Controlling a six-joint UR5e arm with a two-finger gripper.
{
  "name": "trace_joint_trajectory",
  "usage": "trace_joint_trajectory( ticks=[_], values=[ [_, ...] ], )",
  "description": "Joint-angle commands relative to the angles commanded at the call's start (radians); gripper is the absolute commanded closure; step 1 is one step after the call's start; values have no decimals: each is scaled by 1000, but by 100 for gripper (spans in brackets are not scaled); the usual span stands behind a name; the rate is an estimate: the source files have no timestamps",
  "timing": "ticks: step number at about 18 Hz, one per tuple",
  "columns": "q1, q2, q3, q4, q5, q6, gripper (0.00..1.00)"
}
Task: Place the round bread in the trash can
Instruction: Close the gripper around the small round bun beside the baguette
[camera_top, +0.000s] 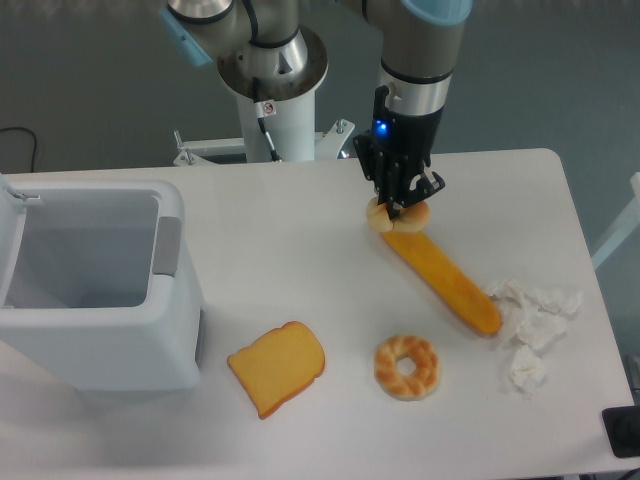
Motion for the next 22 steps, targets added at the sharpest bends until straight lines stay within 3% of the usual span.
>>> trace_joint_trajectory(
  ticks=[12,17,22],
  values=[
    [-3,-2,29,-2,-18,-43,91],
    [-3,-21,70,-3,-81,-107,91],
    [-6,-26,74,9,-136,-193,91]
  ],
)
